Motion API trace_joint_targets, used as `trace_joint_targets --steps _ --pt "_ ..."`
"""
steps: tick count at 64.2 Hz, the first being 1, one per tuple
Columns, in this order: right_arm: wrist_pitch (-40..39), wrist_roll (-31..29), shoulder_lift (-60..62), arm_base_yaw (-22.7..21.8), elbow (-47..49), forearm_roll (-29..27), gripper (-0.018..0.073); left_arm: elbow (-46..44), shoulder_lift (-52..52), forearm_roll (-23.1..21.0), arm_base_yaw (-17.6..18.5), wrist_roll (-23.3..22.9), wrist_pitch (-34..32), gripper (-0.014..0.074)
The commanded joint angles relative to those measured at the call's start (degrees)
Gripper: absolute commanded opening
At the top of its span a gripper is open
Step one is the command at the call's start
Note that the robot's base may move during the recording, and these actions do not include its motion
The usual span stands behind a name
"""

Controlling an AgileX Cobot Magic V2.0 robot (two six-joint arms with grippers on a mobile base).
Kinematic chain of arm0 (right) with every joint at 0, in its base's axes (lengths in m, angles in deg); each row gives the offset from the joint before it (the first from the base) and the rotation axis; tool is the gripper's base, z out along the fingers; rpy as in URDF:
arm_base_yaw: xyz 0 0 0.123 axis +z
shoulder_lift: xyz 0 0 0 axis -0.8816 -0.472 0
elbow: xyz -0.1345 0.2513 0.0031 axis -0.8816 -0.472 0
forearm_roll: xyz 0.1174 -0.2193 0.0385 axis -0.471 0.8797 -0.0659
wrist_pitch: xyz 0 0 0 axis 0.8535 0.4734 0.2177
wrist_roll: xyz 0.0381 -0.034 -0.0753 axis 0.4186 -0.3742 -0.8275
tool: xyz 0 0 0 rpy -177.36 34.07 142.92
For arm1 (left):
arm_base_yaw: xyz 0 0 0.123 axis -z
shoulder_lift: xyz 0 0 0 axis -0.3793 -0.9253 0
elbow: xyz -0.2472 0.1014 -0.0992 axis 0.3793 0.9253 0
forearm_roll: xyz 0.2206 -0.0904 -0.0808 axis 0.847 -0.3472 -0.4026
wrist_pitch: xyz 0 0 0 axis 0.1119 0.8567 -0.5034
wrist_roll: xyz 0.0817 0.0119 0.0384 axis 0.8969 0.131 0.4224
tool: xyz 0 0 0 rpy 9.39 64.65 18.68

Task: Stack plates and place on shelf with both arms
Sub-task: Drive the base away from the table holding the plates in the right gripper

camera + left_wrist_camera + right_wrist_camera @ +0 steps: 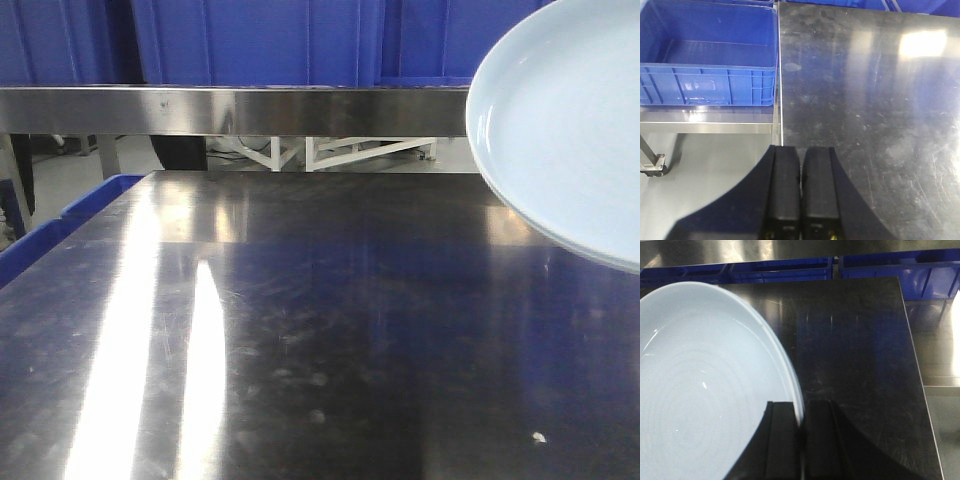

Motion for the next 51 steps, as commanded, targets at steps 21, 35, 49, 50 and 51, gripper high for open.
trace_joint_targets --steps 21,35,49,50,51 --pt "-5.06 -0.16 0.27 -0.26 1.87 0.10 0.0015 -1.56 0.48 -0.23 -0.13 -0.38 -4.47 0.0097" --pt "-5.06 -0.16 0.27 -0.26 1.87 0.10 0.0015 -1.56 0.48 -0.23 -0.13 -0.38 -4.47 0.0097" --pt "-5.06 -0.16 0.27 -0.26 1.87 0.10 0.0015 -1.56 0.48 -0.23 -0.13 -0.38 -4.47 0.0097" --pt "-5.06 -0.16 0.27 -0.26 1.87 0.10 0.0015 -1.56 0.48 -0.23 -0.13 -0.38 -4.47 0.0097" --pt "-5.06 -0.16 0.27 -0.26 1.87 0.10 0.0015 -1.56 0.48 -0.23 -0.13 -0.38 -4.47 0.0097"
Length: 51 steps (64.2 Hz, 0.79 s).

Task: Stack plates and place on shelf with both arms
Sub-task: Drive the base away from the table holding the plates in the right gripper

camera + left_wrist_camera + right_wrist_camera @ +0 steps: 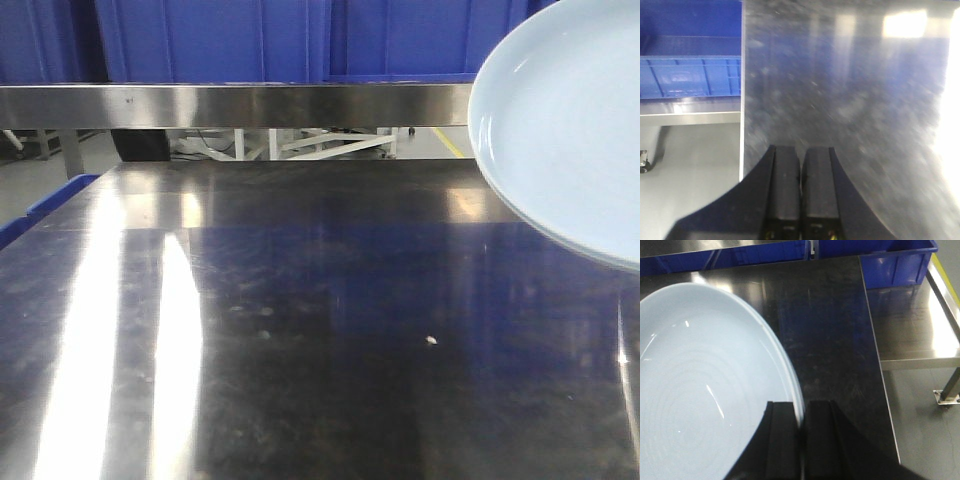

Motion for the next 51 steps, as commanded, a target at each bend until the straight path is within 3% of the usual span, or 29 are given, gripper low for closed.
trace_joint_targets --steps 1,51 --pt "-5.06 -0.16 0.27 -0.26 1.87 0.10 0.0015 -1.56 0.48 -0.23 -0.13 -0.38 -4.47 0.0097" --pt "-5.06 -0.16 0.27 -0.26 1.87 0.10 0.0015 -1.56 0.48 -0.23 -0.13 -0.38 -4.47 0.0097"
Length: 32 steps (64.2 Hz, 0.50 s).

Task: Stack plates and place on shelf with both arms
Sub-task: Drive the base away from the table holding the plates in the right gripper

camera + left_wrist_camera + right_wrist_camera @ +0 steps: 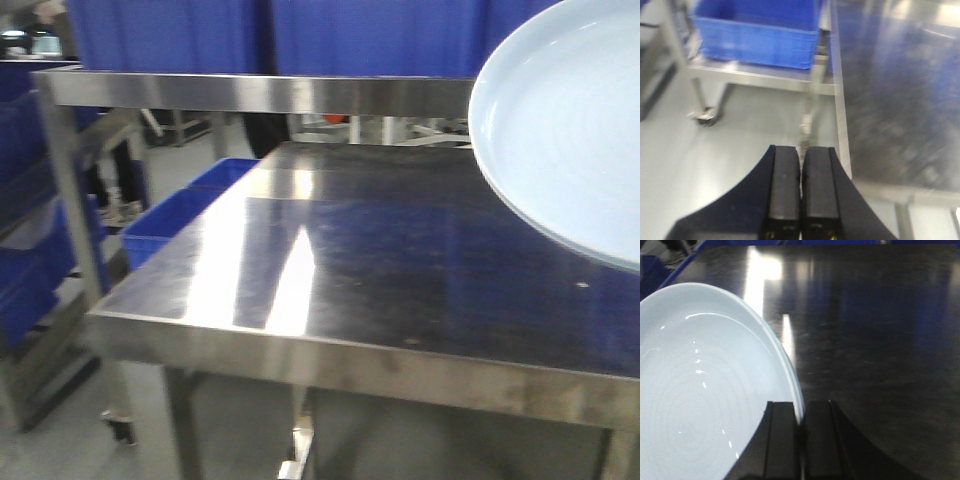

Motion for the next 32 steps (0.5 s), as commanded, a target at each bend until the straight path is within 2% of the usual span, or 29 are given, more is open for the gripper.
trace_joint_targets --steps 1,32 --pt "-5.16 -0.16 0.27 -0.26 1.87 0.10 0.0015 -1.56 0.48 -0.23 -0.13 -0.38 -4.47 0.0097" --pt "-5.16 -0.16 0.27 -0.26 1.87 0.10 0.0015 -1.56 0.48 -0.23 -0.13 -0.38 -4.47 0.0097"
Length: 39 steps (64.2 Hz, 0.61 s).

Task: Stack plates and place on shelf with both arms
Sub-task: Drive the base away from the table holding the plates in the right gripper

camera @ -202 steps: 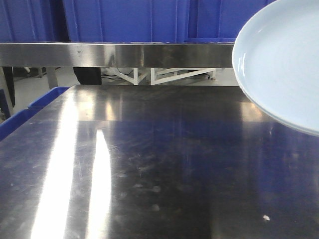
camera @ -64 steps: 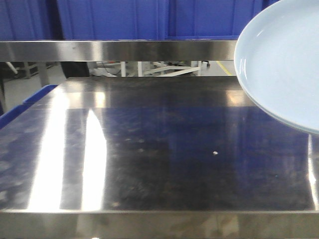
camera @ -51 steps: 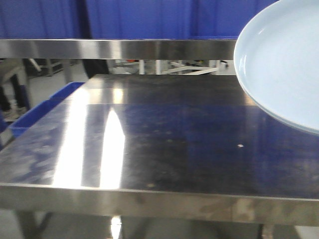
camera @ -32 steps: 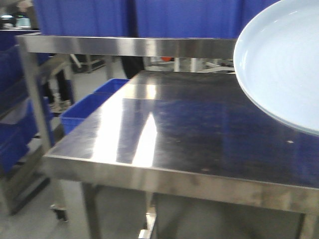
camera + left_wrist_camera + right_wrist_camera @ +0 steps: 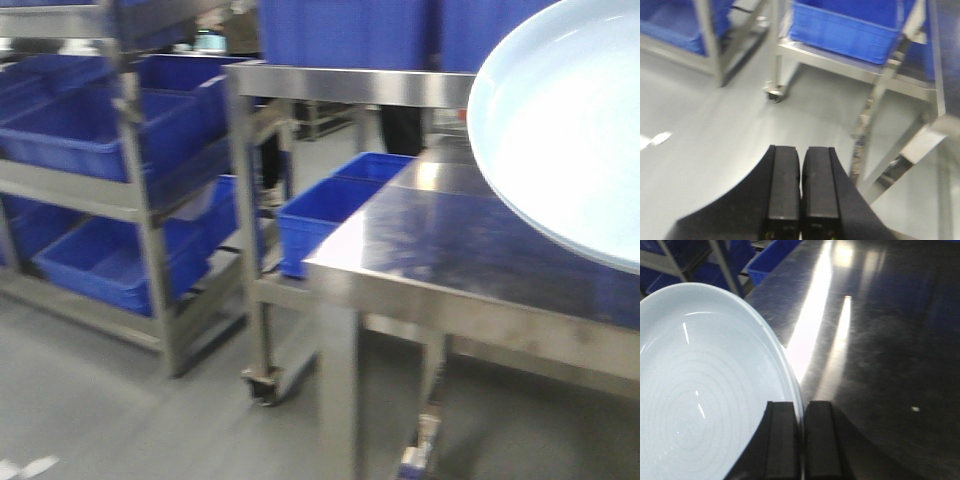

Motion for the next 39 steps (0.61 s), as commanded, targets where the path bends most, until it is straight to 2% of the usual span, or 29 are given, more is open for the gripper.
trace_joint_targets --steps 1,39 --pt "-5.16 -0.16 0.27 -0.26 1.87 0.10 0.0015 -1.56 0.48 -0.23 -0.13 -0.38 -4.47 0.0097" --pt "-5.16 -0.16 0.27 -0.26 1.87 0.10 0.0015 -1.56 0.48 -0.23 -0.13 -0.38 -4.47 0.0097"
